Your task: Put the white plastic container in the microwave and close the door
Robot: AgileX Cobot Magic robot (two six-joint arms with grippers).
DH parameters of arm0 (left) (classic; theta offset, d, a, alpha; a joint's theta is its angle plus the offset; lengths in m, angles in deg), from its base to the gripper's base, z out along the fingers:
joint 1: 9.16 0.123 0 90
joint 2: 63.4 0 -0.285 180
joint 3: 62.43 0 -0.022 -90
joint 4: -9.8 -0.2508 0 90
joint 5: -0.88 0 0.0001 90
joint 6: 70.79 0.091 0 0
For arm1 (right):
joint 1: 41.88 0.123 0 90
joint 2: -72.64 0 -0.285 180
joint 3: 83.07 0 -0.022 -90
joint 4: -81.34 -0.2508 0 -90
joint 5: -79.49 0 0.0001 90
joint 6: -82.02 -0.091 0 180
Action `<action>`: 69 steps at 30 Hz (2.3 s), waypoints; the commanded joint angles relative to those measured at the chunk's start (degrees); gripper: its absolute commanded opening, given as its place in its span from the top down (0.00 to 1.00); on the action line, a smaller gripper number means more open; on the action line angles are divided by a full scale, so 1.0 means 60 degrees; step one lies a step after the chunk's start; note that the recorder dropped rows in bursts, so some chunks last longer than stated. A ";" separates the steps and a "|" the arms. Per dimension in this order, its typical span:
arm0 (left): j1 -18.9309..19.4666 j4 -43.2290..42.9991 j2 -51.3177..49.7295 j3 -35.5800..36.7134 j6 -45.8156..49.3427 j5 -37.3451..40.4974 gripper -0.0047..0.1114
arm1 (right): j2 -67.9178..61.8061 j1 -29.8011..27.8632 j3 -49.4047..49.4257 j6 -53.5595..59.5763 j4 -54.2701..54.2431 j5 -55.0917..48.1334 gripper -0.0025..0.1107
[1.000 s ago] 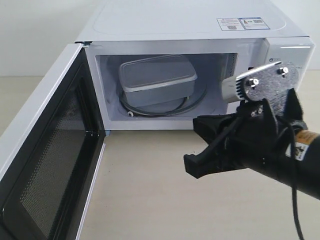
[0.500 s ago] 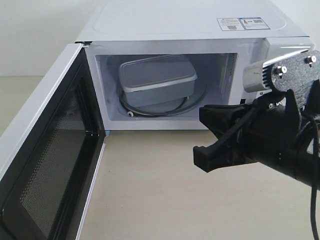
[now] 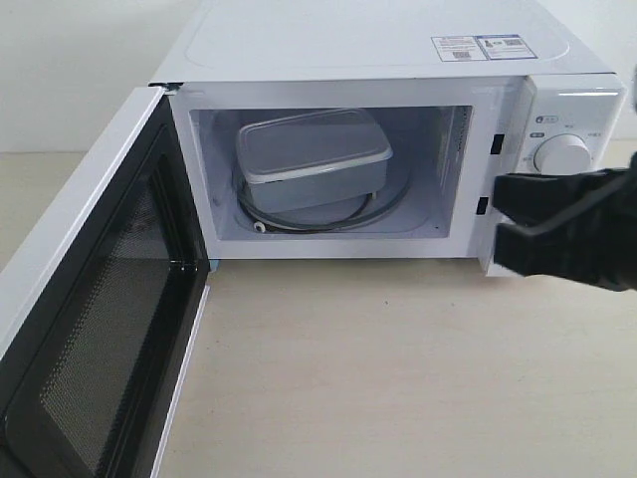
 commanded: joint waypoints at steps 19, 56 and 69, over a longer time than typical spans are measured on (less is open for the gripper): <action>0.0013 0.0033 0.0025 0.0035 -0.0052 -0.0006 0.92 | 0.6627 -0.4307 0.3570 0.0346 0.0112 -0.1478 0.97; 0.0013 0.0033 0.0025 0.0035 -0.0052 -0.0006 0.92 | 0.8597 -0.4307 0.3992 -0.1324 0.3360 -0.4363 0.97; 0.0013 0.0033 0.0025 0.0035 -0.0052 -0.0006 0.92 | 0.8597 -0.4307 0.3992 -0.1323 0.3360 -0.4344 0.97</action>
